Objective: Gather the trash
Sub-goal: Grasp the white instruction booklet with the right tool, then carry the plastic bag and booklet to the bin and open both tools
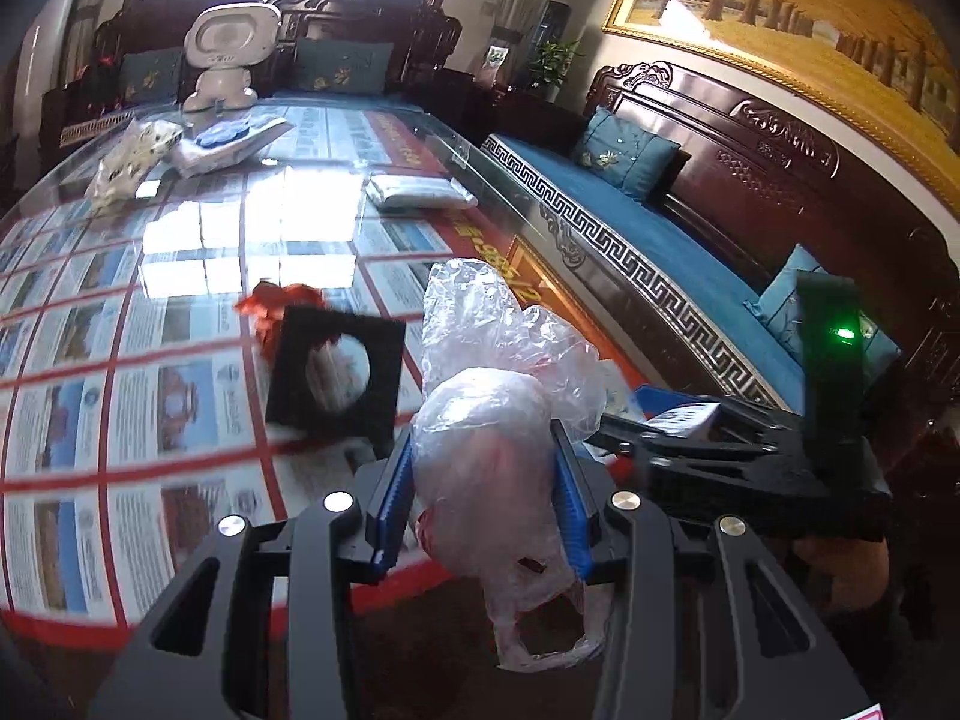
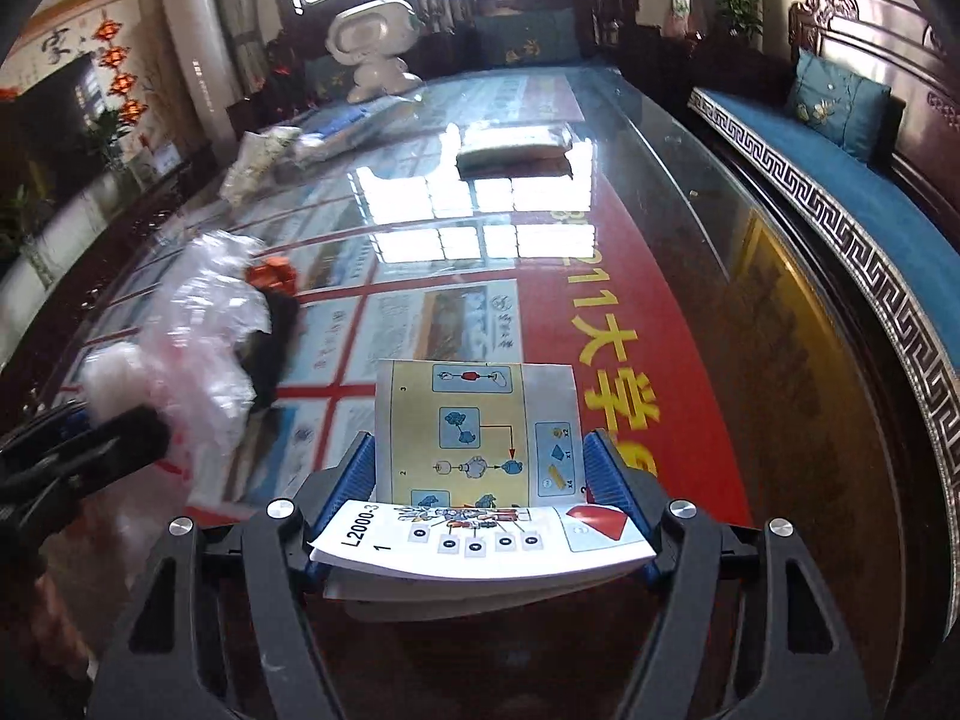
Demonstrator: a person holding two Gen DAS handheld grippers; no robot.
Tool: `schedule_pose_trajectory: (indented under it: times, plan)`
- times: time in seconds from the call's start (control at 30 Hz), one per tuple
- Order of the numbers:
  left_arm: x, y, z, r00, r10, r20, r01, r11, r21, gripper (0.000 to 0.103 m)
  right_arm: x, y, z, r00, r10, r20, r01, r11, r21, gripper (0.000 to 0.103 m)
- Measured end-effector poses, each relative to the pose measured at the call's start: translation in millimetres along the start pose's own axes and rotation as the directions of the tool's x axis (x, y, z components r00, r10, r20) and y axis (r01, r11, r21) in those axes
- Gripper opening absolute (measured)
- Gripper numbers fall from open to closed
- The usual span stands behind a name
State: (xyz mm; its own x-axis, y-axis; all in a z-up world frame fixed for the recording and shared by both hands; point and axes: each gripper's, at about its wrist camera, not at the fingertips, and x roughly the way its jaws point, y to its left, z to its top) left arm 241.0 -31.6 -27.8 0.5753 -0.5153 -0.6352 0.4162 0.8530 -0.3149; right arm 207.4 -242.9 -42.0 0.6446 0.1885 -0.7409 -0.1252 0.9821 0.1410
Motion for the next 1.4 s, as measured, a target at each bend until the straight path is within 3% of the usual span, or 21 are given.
schedule_pose_trajectory:
  times: [0.4, 0.7, 0.87, 1.03, 1.13, 1.4]
  plan:
    - [-90, -48, -89, 0.998, -0.061, -0.033, 0.063, 0.996, 0.066, 0.043, -128, 25, -100, 0.985, 0.166, 0.048, -0.164, 0.986, -0.032, 0.068]
    - [-157, -77, -175, 0.996, -0.051, -0.072, 0.057, 0.995, 0.077, 0.043, -189, 53, -188, 0.977, 0.214, 0.022, -0.211, 0.973, -0.089, 0.068]
    - [-170, -88, -228, 0.992, -0.048, -0.115, 0.053, 0.998, 0.04, 0.043, -193, 62, -231, 0.974, 0.223, -0.03, -0.225, 0.969, -0.101, 0.068]
    - [-156, -82, -275, 0.98, -0.036, -0.198, 0.033, 0.999, -0.017, 0.043, -181, 65, -272, 0.97, 0.223, -0.097, -0.23, 0.97, -0.076, 0.068]
    - [-144, -79, -303, 0.967, 0.005, -0.255, -0.008, 1.0, -0.011, 0.043, -168, 62, -296, 0.957, 0.246, -0.153, -0.255, 0.966, -0.037, 0.068]
    - [-102, -68, -355, 0.926, 0.015, -0.378, -0.029, 0.999, -0.033, 0.043, -134, 56, -341, 0.944, 0.203, -0.259, -0.213, 0.977, -0.012, 0.068]
